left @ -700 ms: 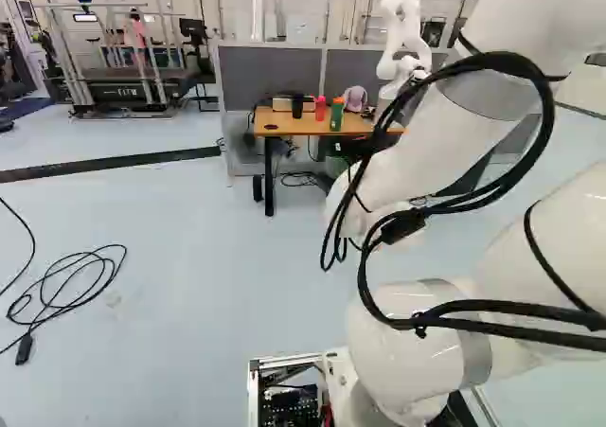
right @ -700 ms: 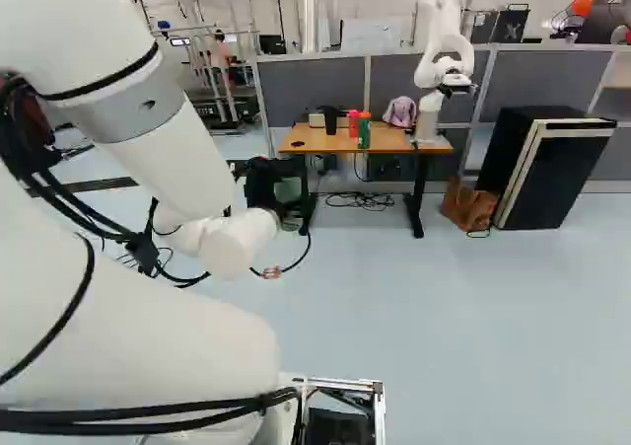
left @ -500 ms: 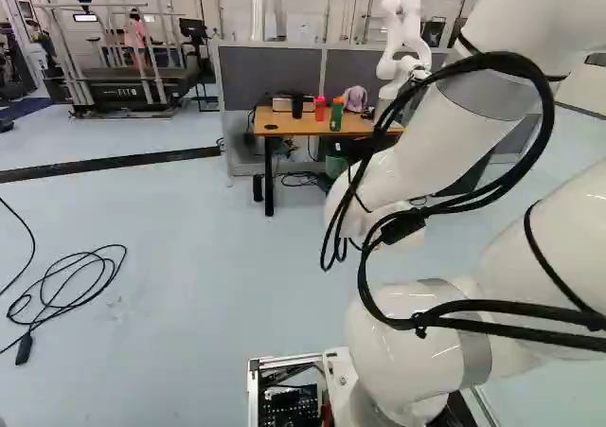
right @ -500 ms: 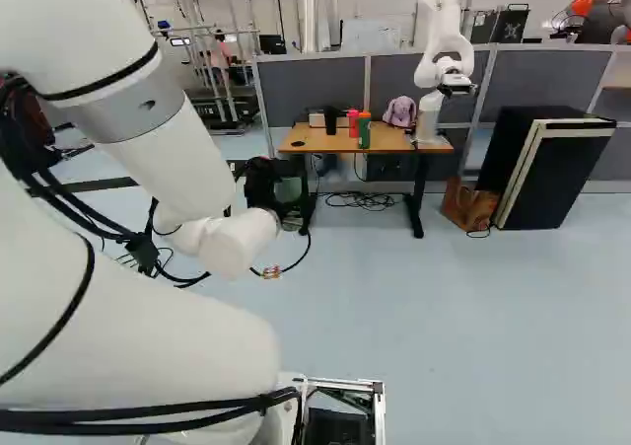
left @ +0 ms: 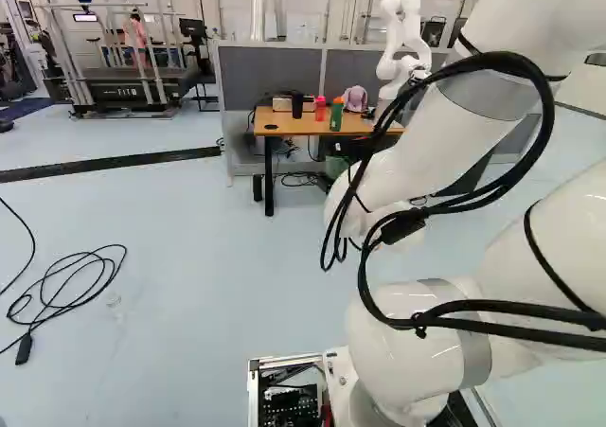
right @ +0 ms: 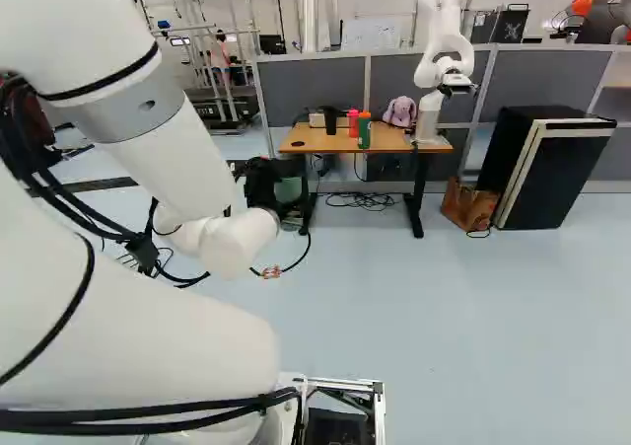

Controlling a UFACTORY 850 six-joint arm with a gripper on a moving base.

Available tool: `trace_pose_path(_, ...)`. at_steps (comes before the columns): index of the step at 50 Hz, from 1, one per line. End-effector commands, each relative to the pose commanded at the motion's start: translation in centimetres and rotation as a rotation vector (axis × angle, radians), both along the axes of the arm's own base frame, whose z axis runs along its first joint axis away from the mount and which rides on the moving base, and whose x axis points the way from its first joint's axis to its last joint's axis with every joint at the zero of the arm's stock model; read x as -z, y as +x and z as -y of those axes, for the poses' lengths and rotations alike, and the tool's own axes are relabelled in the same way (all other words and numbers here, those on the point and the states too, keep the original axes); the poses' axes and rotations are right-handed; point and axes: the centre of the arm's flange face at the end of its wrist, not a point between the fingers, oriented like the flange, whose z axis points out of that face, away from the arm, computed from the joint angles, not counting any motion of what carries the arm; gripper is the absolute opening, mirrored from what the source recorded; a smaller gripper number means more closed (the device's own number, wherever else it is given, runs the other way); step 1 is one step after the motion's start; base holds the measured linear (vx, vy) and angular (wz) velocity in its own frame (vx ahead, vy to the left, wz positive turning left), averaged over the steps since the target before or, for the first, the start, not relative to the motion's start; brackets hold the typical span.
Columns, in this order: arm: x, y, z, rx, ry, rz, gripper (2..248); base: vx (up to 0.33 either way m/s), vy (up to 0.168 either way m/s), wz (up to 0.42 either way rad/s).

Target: Place the green cup on the table

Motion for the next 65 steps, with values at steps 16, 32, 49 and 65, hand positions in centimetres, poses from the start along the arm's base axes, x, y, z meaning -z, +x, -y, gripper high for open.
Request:
trace_pose_path(16, 0.0, 0.0, 0.0, 0.0, 0.0, 0.0, 127, 0.0, 0.021, 0.108)
trace_pose_path(32, 0.0, 0.0, 0.0, 0.0, 0.0, 0.0, 127, 0.1, 0.061, 0.337)
trace_pose_path(49, 0.0, 0.0, 0.0, 0.0, 0.0, 0.0, 127, 0.335, -0.003, -0.027)
trace_pose_path(65, 0.0, 0.0, 0.0, 0.0, 0.0, 0.0, 127, 0.392, 0.003, -0.028)
